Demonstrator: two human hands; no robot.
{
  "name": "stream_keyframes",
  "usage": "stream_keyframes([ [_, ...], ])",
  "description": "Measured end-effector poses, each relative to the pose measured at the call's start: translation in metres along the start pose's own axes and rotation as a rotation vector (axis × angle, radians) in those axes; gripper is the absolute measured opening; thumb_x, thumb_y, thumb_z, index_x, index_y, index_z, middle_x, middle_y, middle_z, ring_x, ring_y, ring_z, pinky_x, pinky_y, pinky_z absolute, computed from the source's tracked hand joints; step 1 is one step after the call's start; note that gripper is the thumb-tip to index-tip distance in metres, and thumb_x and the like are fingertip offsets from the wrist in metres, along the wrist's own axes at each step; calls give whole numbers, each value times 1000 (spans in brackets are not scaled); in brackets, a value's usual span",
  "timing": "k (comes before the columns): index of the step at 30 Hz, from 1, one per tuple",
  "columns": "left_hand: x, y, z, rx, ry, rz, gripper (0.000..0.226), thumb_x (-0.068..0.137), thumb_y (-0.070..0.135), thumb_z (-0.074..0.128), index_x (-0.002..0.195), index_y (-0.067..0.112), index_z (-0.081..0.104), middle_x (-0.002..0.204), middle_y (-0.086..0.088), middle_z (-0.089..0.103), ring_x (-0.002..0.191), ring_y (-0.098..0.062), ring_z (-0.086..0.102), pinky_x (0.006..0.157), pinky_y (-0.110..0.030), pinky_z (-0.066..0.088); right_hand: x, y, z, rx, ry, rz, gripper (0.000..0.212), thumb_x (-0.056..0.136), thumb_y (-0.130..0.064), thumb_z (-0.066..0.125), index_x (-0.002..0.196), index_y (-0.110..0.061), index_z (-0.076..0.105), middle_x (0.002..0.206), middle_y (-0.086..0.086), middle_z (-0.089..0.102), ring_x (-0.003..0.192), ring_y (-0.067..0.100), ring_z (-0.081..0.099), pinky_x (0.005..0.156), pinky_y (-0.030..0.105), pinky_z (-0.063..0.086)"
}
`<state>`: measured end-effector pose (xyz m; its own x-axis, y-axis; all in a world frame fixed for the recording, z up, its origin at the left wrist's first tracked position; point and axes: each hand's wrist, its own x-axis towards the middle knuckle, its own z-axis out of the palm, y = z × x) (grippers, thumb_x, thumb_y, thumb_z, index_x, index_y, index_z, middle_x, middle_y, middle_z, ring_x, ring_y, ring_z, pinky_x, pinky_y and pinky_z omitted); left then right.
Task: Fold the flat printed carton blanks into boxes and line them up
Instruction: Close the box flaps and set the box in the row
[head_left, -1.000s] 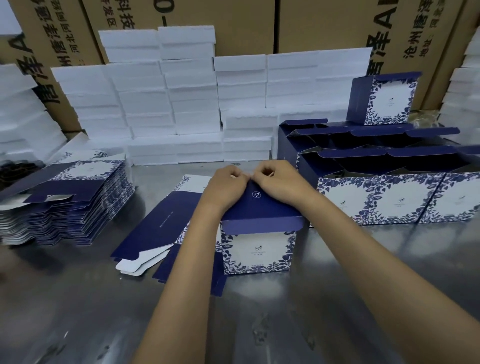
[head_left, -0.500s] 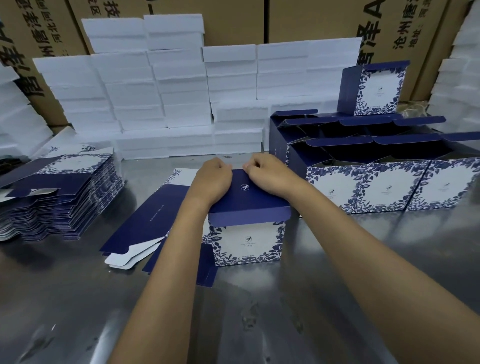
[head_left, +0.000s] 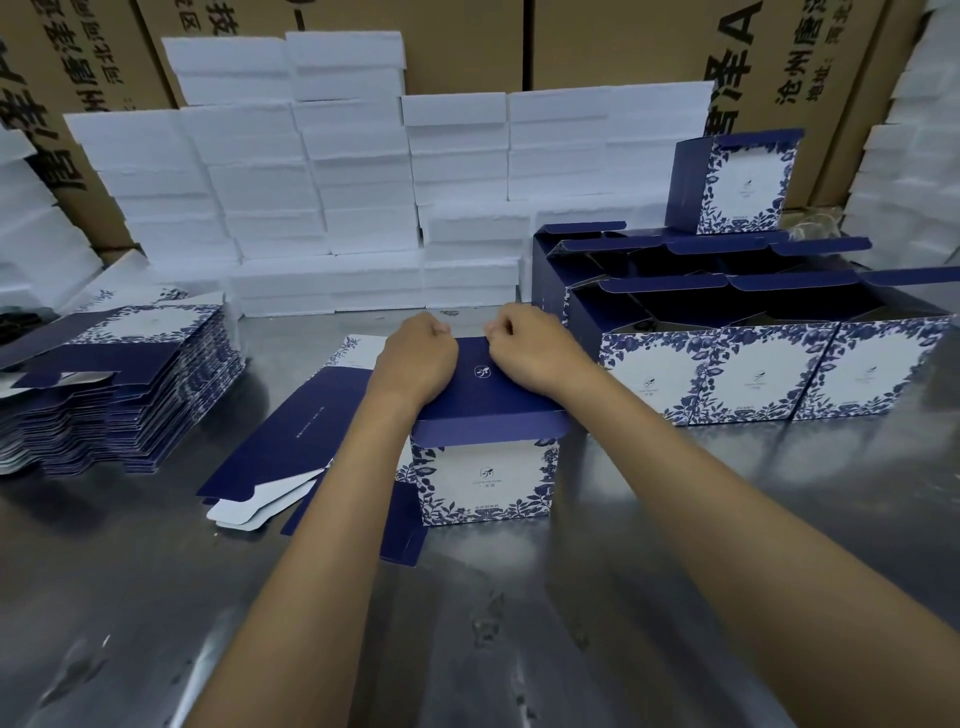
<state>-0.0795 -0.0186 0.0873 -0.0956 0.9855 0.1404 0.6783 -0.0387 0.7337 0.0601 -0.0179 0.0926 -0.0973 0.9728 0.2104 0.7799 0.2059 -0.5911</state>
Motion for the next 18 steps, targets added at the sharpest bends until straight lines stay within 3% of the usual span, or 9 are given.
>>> stream_keyframes([
  [2,-2,4,1,-13,2,3,25,101,16,33,106,12,57,112,-5,59,104,-28,54,86,-34,42,-6,-2,-4,-105,122,-97,16,100,-18,42,97,-8,54,104,8,61,100,28,52,77,38,41],
  [5,-6,13,7,-30,7,16,30,100,14,33,114,6,59,119,-9,61,108,-30,55,94,-39,46,-19,-7,-12,-342,287,-299,13,98,-18,45,96,-10,55,101,8,61,98,29,52,75,35,33],
  [9,-8,22,18,9,10,16,27,96,13,36,109,5,58,117,-13,62,108,-35,56,92,-41,47,-42,-3,-22,-334,237,-316,13,96,-22,48,90,-14,55,96,5,63,91,29,57,68,37,41],
  [11,-5,25,20,18,-5,8,27,96,13,37,110,5,58,119,-15,62,110,-36,56,93,-41,46,-51,6,-26,-288,182,-321,15,97,-27,51,92,-15,59,96,1,61,96,25,55,77,40,46],
  [14,-5,31,20,33,59,62,24,97,13,40,111,8,59,120,-13,61,116,-34,53,99,-41,44,-63,21,-28,-207,110,-296,28,97,-47,57,105,-22,65,108,-7,61,109,16,50,96,41,41],
  [17,-13,31,17,99,285,286,18,92,13,51,108,12,60,114,-11,56,114,-31,46,98,-39,39,-79,34,-30,-85,35,-214,62,83,-73,52,130,-34,63,137,-18,55,130,9,42,112,41,32],
  [18,-19,30,16,44,280,345,15,91,12,53,104,13,61,109,-9,58,108,-29,49,95,-40,41,-83,37,-30,-75,13,-201,73,78,-77,50,138,-35,58,147,-19,49,137,8,36,117,41,29],
])
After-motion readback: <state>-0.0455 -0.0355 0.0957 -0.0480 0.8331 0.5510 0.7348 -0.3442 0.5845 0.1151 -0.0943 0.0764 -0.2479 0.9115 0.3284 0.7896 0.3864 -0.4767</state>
